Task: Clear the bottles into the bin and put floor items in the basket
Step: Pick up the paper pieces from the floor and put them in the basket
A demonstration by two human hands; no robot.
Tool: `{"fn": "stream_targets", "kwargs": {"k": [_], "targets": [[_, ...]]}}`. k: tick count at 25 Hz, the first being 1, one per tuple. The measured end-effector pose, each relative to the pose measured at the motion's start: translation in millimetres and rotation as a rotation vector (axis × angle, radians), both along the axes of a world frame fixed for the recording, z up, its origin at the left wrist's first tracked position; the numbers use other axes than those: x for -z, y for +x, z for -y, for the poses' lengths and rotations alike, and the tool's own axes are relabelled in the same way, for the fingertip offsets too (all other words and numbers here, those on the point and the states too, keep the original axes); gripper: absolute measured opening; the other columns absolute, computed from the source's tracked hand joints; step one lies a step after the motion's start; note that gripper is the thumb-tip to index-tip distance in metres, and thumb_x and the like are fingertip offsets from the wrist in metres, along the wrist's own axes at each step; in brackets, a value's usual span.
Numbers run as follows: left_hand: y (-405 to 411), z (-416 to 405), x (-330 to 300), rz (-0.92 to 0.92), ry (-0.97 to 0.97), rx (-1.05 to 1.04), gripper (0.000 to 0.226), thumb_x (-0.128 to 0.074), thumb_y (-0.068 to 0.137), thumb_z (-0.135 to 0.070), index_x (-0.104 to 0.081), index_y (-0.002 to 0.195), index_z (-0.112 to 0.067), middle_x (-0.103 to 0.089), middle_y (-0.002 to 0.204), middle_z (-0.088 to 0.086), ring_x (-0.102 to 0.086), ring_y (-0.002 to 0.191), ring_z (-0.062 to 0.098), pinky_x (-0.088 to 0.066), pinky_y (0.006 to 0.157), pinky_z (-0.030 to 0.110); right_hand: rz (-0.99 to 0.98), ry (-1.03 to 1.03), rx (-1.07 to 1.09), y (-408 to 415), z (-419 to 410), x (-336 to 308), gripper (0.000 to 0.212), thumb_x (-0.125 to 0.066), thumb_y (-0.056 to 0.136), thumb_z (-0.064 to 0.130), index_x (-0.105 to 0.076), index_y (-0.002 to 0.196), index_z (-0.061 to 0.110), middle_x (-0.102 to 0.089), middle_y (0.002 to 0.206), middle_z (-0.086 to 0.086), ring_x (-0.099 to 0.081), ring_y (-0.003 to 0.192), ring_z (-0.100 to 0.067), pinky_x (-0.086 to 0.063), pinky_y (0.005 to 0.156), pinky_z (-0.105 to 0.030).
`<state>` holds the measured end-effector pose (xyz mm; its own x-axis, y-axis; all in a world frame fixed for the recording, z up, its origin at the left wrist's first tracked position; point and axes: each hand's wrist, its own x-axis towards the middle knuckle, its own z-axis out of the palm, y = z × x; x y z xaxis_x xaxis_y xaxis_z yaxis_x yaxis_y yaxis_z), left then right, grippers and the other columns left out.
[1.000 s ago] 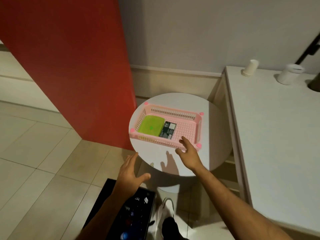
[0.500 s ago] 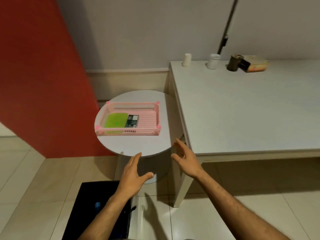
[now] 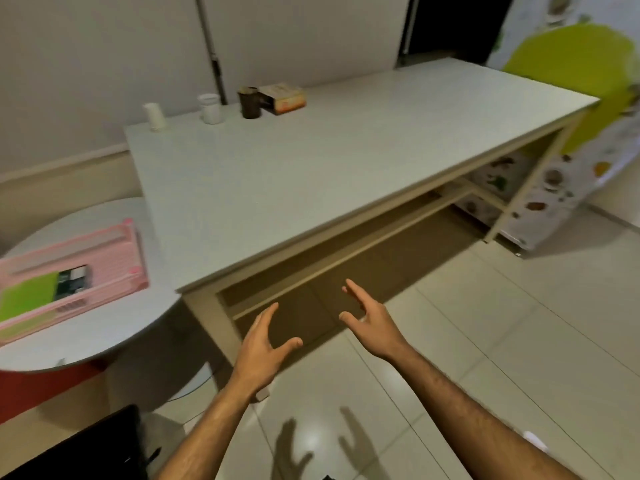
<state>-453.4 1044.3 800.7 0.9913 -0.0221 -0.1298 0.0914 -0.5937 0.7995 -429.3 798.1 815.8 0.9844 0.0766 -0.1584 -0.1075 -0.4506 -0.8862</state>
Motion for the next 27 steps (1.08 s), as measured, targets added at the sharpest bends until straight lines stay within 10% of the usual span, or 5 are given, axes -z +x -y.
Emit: {"fn": "stream_targets", "kwargs": {"k": [3, 14, 27], "targets": [[1.6, 85.7, 1.6, 0.016, 0.006, 0.142, 0.092, -0.081, 0.079, -0.045, -0.033, 0.155, -0.024, -0.034, 0.16, -0.003, -0.033, 0.145, 0.014, -0.028, 0.116, 0.029, 0.005, -0.05, 0.068, -30.6, 84.3, 1.8, 0.072, -0.062, 0.091, 0.033, -0.029, 0.156, 0.033, -0.036, 0.159, 0.014, -0.028, 0.148, -0.004, -0.027, 0.113, -0.013], [5.5, 345.6, 21.0, -0.04, 0.066, 0.719, 0.09, -0.076, 0.082, -0.053, -0.03, 0.155, -0.03, -0.033, 0.161, -0.007, -0.033, 0.146, 0.014, -0.031, 0.116, 0.034, -0.103, -0.046, 0.583, -158.7, 296.3, 34.0, 0.07, -0.059, 0.095, 0.039, -0.025, 0.156, 0.04, -0.022, 0.165, 0.013, -0.019, 0.152, -0.01, -0.022, 0.124, -0.043], [25.4, 628.2, 46.1, -0.088, 0.025, 1.299, 0.088, -0.074, 0.082, -0.054, -0.027, 0.155, -0.035, -0.029, 0.161, -0.015, -0.028, 0.148, 0.009, -0.028, 0.118, 0.031, -0.21, -0.154, 1.028, -214.5, 464.7, 45.6, 0.072, -0.064, 0.096, 0.031, -0.026, 0.157, 0.027, -0.025, 0.164, 0.007, -0.02, 0.152, -0.01, -0.021, 0.121, -0.03]]}}
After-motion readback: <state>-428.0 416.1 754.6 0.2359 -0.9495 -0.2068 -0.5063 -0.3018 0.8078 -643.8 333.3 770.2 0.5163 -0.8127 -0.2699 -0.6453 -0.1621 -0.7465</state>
